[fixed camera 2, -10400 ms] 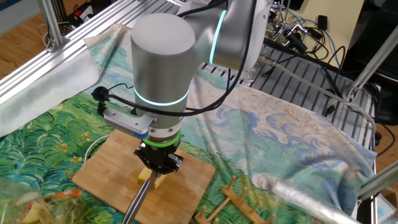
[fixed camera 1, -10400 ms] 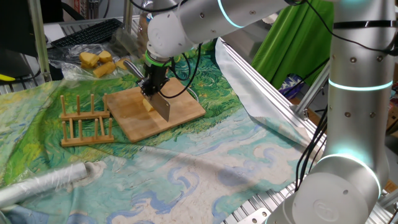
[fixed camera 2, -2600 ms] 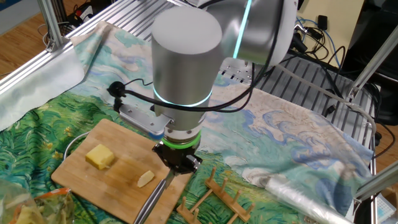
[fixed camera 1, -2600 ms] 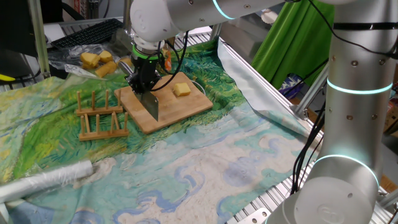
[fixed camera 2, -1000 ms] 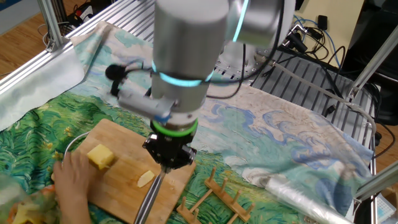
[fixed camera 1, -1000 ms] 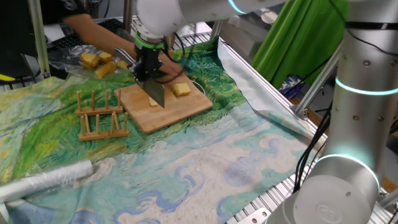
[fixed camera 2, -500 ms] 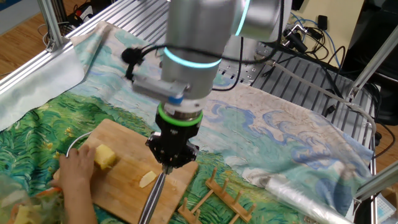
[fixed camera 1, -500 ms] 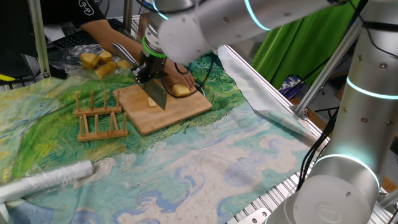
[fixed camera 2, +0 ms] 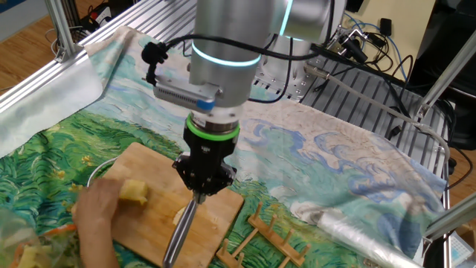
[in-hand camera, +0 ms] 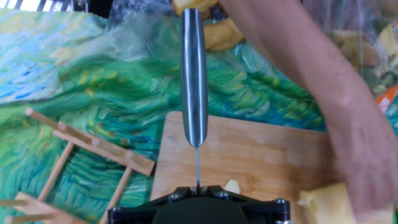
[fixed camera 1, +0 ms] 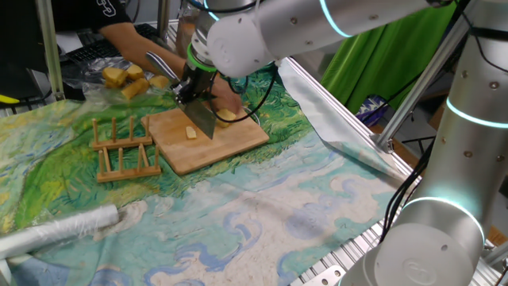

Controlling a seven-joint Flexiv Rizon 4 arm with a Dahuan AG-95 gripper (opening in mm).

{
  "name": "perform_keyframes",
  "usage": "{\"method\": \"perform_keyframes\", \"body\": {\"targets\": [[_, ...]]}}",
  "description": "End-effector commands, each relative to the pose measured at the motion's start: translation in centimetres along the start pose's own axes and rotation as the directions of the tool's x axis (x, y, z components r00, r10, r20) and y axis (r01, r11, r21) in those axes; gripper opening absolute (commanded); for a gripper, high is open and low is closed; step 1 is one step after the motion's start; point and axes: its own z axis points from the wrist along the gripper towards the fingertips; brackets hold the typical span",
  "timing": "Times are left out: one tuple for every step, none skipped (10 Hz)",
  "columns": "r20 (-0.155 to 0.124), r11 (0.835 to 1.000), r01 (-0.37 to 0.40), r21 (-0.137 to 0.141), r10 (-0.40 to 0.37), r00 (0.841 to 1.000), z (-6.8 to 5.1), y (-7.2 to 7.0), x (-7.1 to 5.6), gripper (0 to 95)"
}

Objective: Chop the potatoes

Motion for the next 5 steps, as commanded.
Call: {"method": "perform_keyframes", "body": {"targets": [[0.004, 1.000, -0.003, -0.014, 0.003, 1.000, -0.20, -0.03, 0.09, 0.0], [0.004, 1.000, -0.002, -0.011, 0.003, 1.000, -0.30, -0.08, 0.16, 0.0], [0.005, 1.000, -0.002, -0.008, 0.002, 1.000, -0.34, -0.05, 0.18, 0.0], [0.004, 1.000, -0.002, -0.010, 0.002, 1.000, -0.54, -0.12, 0.28, 0.0], [0.006, 1.000, -0.002, -0.009, 0.002, 1.000, -0.69, -0.17, 0.35, 0.0]]}}
